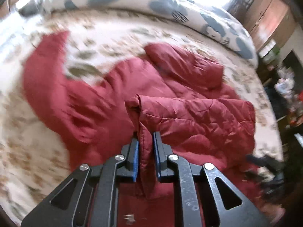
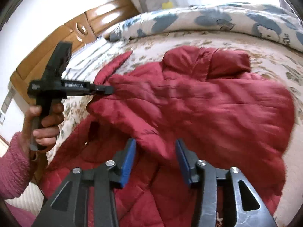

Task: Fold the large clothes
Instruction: 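Fold the held sleeve across the jacket body with the left tool and open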

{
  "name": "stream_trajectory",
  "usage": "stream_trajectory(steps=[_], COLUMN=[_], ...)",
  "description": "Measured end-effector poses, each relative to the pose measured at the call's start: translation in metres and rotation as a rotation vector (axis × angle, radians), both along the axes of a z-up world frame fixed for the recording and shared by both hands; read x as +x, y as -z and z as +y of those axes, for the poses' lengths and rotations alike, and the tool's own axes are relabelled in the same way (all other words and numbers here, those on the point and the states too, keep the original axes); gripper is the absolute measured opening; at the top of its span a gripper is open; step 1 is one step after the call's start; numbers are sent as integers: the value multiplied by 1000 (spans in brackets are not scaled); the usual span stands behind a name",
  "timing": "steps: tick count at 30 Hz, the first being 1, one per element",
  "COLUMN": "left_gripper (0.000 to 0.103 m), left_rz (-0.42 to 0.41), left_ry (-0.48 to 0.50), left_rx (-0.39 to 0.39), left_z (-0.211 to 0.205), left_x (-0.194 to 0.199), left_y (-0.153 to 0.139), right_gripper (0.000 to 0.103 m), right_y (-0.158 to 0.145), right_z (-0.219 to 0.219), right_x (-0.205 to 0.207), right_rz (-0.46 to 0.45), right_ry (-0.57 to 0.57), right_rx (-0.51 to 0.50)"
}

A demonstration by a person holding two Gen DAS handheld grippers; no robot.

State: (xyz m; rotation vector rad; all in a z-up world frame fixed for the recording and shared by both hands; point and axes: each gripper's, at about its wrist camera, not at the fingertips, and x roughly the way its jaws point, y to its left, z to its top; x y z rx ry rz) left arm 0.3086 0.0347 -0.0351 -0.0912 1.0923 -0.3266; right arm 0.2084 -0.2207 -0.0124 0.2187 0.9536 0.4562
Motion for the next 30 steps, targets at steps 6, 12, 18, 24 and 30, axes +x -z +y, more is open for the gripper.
stream_trajectory(steps=[6,12,18,24,30], left_gripper=[12,13,13,13,13], left_rz=[-31,-74,-178,-153,1], left_ry=[-5,-22,-59,69,49], left_rx=[122,198,75,72,189], left_z=[8,2,20,-30,-39], left_x=[-4,-11,-32,-26,-7], left_y=[14,15,-28,-9,61], right_gripper=[56,54,54,55,55], right_y=[-5,40,66,65,58], right_z=[-37,-54,-59,-55,-53], right_x=[15,53,55,53,53], right_rz=[-25,115,142,136,146], right_ry=[206,281,317,321,327], right_rx=[-99,-183,-184,-197,-202])
